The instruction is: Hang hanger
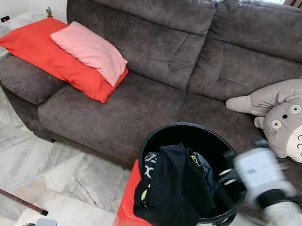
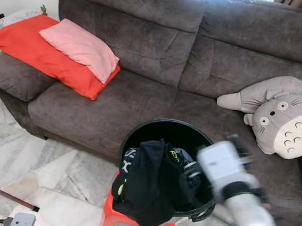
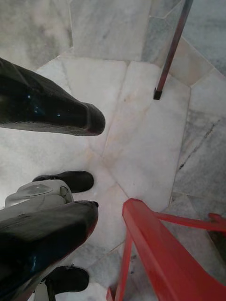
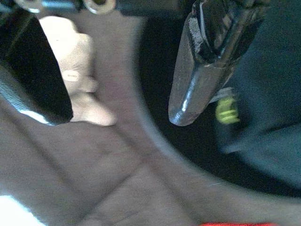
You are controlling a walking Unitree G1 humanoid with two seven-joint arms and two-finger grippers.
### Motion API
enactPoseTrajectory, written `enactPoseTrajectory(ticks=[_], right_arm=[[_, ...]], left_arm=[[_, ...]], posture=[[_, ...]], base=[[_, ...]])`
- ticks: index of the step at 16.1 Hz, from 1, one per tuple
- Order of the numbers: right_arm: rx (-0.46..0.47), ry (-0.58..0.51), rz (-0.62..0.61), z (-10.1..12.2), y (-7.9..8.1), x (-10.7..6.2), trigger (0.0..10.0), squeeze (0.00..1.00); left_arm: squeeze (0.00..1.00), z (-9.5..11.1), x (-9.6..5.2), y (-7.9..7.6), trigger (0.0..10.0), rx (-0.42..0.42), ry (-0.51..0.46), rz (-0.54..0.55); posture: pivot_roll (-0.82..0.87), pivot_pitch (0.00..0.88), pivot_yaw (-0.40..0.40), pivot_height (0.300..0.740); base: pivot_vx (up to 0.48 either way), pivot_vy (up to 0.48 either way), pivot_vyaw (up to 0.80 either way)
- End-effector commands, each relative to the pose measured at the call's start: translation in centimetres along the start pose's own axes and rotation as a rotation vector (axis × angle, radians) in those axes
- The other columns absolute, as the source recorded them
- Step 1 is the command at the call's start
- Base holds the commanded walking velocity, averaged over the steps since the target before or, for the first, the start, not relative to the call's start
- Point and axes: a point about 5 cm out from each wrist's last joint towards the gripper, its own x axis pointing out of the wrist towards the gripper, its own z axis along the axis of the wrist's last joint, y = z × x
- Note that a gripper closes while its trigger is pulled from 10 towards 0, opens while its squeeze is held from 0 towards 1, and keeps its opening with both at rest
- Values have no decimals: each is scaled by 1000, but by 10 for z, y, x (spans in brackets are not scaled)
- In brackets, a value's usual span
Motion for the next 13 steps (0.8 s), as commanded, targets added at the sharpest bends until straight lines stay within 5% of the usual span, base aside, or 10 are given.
enactPoseTrajectory(ticks=[1, 6, 9, 10, 12, 13], right_arm=[[-34, 57, 211, -4, 27, -5, 10000, 0], [-184, 257, 450, -32, 37, -24, 10000, 0], [-199, 278, 432, -30, 29, -25, 10000, 0], [-228, 288, 439, -29, 28, -26, 10000, 1000], [-229, 281, 424, -25, 28, -25, 10000, 1000], [-240, 276, 390, -24, 24, -22, 10000, 0]], left_arm=[[0, -9, -2, 2, 10000, -7, 44, 7], [0, -11, -3, 0, 10000, -10, 56, -2], [0, -11, -3, 0, 10000, -8, 56, -5], [0, -11, -3, -1, 10000, -7, 57, -5], [0, -11, -3, -1, 10000, -6, 58, -7], [0, -11, -3, -2, 10000, -7, 59, -8]], posture=[[-79, 150, -33, 740], [-83, 154, -36, 740], [-88, 155, -36, 740], [-89, 156, -36, 740], [-89, 157, -36, 740], [-87, 157, -37, 740]], base=[[0, 0, 0], [0, 0, 0], [0, 0, 0], [0, 0, 0], [0, 0, 0], [0, 0, 0]])
